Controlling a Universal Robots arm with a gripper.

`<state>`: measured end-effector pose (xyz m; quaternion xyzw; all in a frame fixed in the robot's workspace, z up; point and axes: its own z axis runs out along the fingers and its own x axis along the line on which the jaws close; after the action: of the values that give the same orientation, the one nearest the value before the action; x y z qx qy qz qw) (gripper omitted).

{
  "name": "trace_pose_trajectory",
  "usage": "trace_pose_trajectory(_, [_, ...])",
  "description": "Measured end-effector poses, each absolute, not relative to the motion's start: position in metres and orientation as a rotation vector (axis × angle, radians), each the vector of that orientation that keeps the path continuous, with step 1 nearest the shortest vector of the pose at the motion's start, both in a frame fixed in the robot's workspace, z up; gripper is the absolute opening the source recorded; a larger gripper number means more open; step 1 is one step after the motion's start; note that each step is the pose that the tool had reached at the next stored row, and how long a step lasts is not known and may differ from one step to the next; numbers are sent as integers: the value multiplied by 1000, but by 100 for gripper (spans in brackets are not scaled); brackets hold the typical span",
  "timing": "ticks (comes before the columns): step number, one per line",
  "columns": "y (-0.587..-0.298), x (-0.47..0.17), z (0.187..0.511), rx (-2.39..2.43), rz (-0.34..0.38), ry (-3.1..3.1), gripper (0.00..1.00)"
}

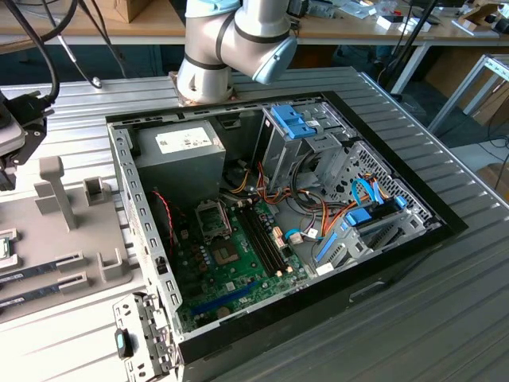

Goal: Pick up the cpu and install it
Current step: 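Reach for the cpu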

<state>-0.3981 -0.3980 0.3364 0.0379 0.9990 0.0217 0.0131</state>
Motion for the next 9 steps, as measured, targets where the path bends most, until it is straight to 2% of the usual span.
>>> trace_pose_trajectory(9, [-398, -399, 332, 118, 68, 3112, 11])
